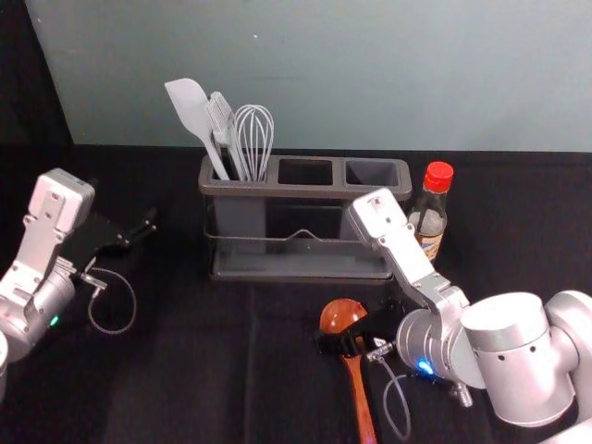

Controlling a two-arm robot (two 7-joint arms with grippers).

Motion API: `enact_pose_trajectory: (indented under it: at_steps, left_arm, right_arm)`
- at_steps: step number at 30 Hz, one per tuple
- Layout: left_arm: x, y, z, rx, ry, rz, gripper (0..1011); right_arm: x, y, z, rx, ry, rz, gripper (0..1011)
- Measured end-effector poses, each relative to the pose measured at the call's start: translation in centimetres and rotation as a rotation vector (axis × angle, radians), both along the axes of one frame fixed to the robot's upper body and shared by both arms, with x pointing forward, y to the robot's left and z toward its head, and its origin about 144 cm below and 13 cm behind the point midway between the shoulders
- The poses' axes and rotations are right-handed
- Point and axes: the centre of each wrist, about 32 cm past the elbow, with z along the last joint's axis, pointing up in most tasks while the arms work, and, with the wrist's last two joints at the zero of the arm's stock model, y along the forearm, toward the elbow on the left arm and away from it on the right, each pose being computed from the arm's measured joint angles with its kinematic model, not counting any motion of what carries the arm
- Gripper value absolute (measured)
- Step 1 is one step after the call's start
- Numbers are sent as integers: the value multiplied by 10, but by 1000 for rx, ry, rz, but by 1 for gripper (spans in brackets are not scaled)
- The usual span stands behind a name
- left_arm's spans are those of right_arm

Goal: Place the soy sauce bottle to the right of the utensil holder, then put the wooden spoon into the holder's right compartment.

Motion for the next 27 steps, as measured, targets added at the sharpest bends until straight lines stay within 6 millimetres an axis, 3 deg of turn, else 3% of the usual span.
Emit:
enact_pose_trajectory:
  at_steps: [27]
  left_arm:
    - [0, 0, 0, 0, 0, 0, 1005]
  right_arm:
    - [3, 6, -4, 8, 14, -13, 1002]
